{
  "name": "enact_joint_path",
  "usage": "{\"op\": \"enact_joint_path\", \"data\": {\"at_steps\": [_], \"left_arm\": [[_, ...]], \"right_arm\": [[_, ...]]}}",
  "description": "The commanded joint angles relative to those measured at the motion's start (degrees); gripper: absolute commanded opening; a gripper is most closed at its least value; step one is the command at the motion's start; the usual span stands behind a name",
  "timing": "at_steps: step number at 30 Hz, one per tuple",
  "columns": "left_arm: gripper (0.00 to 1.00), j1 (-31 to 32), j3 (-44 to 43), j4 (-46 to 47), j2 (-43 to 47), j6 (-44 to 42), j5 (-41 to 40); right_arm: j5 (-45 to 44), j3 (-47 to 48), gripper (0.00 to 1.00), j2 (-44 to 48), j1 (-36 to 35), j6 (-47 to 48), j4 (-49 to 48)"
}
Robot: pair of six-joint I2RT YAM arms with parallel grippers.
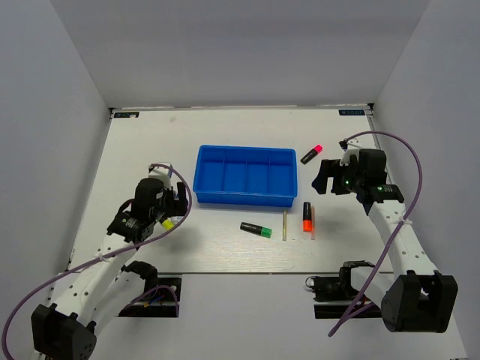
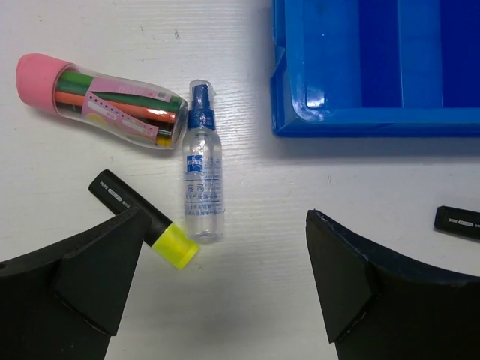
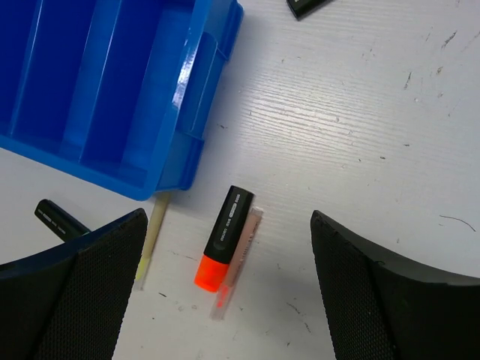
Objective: Sort the stationery into containers
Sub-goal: Pick up the stationery from the center of the board.
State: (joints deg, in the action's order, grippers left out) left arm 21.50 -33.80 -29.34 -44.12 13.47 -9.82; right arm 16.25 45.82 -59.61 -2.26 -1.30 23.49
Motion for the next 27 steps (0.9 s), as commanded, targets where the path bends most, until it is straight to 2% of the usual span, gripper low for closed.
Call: {"op": "enact_joint_path", "data": {"at_steps": [1, 4, 6, 8, 9, 10, 11, 12, 13, 14, 15, 16, 17, 18, 19, 20, 21, 22, 23, 24, 27], "left_arm": [[0.97, 0.1, -1.2, 0.7, -0.1, -0.3, 2.1], [0.93, 0.0, -1.4, 0.6, -0.3, 0.1, 1.7], [0.86, 0.0, -1.3, 0.9, -0.9, 0.6, 0.8], [0.85, 0.1, -1.5, 0.8, -1.3, 1.1, -0.4], [0.8, 0.0, -1.4, 0.8, -1.8, 1.5, -0.7], [0.76, -0.1, -1.5, 0.8, -2.1, 1.8, -1.2], [0.7, -0.1, -1.8, 0.8, -2.2, 2.2, -1.4], [0.56, -0.6, -1.9, 0.8, -3.1, 3.9, -1.6], [0.17, -0.8, -2.0, 0.6, -3.3, 4.7, -2.6], [0.0, -1.7, -2.9, 0.1, -4.1, 7.2, -3.5], [0.0, -2.2, -3.4, -2.1, -4.8, 8.5, -4.5], [0.0, -2.9, -3.9, -2.8, -6.9, 10.5, -5.1], [0.0, -4.3, -4.4, -3.3, -7.5, 12.8, -5.3], [0.01, -5.7, -5.1, -3.8, -8.0, 14.2, -6.4], [0.43, -6.6, -5.6, -7.4, -10.4, 18.3, -6.9], [0.69, -8.9, -7.1, -8.2, -11.5, 19.1, -6.5], [0.77, -11.1, -7.9, -9.5, -12.6, 19.9, -6.3], [0.79, -13.0, -8.6, -11.9, -14.7, 23.7, -6.7], [0.83, -14.1, -11.6, -14.1, -16.9, 25.3, -7.9], [0.87, -16.6, -12.5, -15.3, -19.2, 26.9, -8.9], [0.93, -20.2, -15.6, -18.5, -24.0, 36.9, -10.3]], "right_arm": [[0.3, 0.8, 0.9, 0.7, 0.0, 0.2, -1.2], [1.4, 0.5, 0.9, 1.1, 0.1, 0.9, -0.5], [2.1, -0.3, 0.9, 1.4, 0.1, 4.8, -0.6], [4.5, -0.8, 0.9, 1.9, 0.1, 7.3, -0.3], [6.0, -1.2, 0.87, 2.0, 0.0, 8.2, -0.4], [6.7, -1.2, 0.71, 2.5, -0.1, 9.2, 0.2], [8.3, -1.3, 0.37, 2.8, 0.0, 9.6, 0.2], [8.4, -1.4, 0.0, 3.1, -0.2, 10.4, 0.2], [8.5, -1.2, 0.0, 3.3, -0.2, 10.0, 0.8], [9.8, -1.2, 0.0, 3.4, -0.2, 9.9, 0.7], [10.1, -1.0, 0.08, 3.5, -0.3, 10.2, 0.6], [10.2, -0.1, 0.58, 3.4, -0.4, 10.1, 1.0], [11.0, 0.3, 0.9, 2.9, -0.3, 10.4, 1.7], [12.0, 1.3, 0.91, 1.7, -0.1, 10.7, 3.8], [12.3, 1.7, 0.91, 1.4, -0.3, 10.6, 4.1], [12.6, 1.6, 0.91, 1.3, -0.4, 10.7, 4.1], [13.2, 1.4, 0.81, 1.1, 0.1, 10.7, 3.8], [13.5, 1.1, 0.5, 1.0, -0.5, 10.8, 3.3], [13.6, 0.9, 0.38, 1.0, -0.5, 10.4, 3.3], [14.0, 0.8, 0.32, 0.7, -0.6, 10.4, 3.7], [15.7, 1.4, 0.34, 0.6, -0.6, 9.9, 4.3]]}}
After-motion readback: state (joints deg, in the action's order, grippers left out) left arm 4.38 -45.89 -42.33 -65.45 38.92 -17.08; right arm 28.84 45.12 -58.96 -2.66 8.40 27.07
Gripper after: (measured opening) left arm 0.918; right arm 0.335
